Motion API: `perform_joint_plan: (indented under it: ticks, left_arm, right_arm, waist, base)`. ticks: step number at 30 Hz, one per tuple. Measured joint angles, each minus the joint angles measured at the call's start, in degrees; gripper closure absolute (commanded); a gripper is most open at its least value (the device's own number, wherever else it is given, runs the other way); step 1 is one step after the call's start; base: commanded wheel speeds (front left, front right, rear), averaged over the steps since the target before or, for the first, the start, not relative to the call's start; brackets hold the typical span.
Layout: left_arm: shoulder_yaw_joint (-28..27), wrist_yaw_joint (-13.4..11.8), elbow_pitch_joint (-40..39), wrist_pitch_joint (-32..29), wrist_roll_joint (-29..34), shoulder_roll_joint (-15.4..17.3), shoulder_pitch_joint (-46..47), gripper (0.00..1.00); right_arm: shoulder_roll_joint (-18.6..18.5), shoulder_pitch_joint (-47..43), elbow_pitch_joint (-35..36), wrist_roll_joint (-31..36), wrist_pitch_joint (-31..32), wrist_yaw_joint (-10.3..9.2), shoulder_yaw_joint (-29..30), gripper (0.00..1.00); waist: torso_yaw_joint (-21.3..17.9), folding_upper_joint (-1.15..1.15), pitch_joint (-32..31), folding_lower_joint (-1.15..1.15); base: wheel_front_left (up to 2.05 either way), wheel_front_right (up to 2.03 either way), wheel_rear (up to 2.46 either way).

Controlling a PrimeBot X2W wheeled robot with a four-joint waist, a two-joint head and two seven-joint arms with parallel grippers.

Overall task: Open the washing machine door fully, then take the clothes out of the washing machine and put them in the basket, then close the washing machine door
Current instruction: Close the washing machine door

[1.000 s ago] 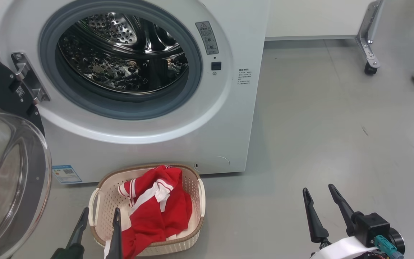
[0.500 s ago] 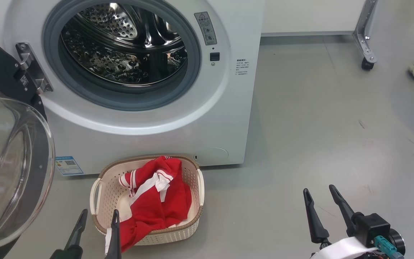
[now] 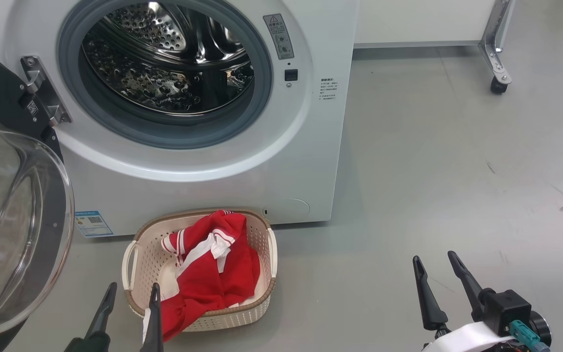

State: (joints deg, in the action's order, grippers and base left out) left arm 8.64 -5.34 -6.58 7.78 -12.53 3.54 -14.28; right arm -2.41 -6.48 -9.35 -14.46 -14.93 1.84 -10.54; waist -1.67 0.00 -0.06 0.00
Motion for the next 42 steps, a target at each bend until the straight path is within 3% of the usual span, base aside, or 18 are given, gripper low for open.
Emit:
perform_joint_plan:
  ticks: [25, 33, 42]
  left_arm:
    - [0.4, -0.3, -0.9, -0.5, 0.0, 0.0, 0.0, 0.00]
    - [0.8, -0.3, -0.6, -0.7, 0.0, 0.0, 0.1, 0.00]
    - [0.0, -0.4, 0.3, -0.6, 0.0, -0.1, 0.1, 0.00]
  right_arm:
    - [0.1, 0.0, 0.2, -0.1, 0.0, -0.57, 0.7, 0.00]
    - [-0.3, 0.0, 1.0, -0.1, 0.0, -0.57, 1.1, 0.00]
    - [-1.0, -0.2, 0.8, 0.0, 0.0, -0.37, 0.8, 0.00]
  waist:
    - [1.0, 0.00, 0.4, 0.00]
    - [3.7, 0.00, 0.6, 0.00]
    - [9.5, 0.00, 0.3, 0.00]
  base:
    - [0.00, 0.00, 0.00]
    - [0.00, 0.00, 0.00]
    - [0.00, 0.00, 0.00]
